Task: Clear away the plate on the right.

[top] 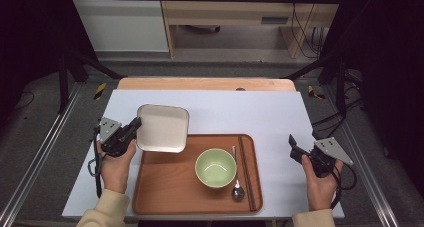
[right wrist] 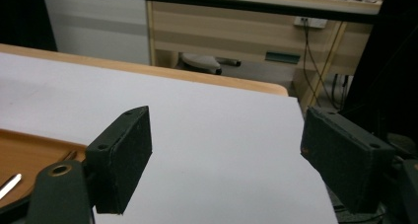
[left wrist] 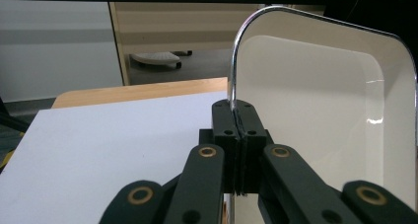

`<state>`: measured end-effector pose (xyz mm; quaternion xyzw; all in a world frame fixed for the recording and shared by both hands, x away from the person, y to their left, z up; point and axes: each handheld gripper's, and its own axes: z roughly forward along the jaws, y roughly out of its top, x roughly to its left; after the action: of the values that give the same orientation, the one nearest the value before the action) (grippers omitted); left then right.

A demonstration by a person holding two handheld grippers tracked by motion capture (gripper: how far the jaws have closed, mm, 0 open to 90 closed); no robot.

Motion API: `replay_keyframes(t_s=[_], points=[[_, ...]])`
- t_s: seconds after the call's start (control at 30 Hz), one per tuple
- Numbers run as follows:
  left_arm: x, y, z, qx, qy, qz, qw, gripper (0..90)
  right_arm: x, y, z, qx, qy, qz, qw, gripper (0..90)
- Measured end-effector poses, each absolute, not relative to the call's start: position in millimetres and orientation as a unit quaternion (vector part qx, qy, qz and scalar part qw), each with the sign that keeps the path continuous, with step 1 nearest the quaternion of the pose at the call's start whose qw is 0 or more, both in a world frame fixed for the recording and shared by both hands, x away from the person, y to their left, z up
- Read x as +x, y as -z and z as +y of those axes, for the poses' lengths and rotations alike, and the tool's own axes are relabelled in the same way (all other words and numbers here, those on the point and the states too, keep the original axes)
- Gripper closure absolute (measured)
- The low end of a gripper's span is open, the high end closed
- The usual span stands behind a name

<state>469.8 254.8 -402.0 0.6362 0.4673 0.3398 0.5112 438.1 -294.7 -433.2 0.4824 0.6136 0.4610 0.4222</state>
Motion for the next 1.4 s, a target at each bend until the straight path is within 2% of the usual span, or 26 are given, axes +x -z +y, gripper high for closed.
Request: replay_keyframes(t_s=[0.3,0.5,0.57,0.87,1.4], points=[[464,413,258,0.643,-0.328,0.472,0.506,89.1,442,436,-293,0.491,-0.457,0.622,0.403,11.7],[456,419,260,0.649,-0.315,0.475,0.504,89.1,443,438,-291,0.492,-0.449,0.626,0.404,11.7],[454,423,261,0.653,-0.292,0.478,0.51,89.1,444,439,-290,0.492,-0.449,0.627,0.403,11.7],[449,430,255,0.681,-0.28,0.463,0.494,89.1,445,440,-290,0.499,-0.444,0.625,0.403,11.5],[467,438,252,0.718,-0.213,0.47,0.467,88.6,448,444,-290,0.51,-0.434,0.629,0.395,11.1]])
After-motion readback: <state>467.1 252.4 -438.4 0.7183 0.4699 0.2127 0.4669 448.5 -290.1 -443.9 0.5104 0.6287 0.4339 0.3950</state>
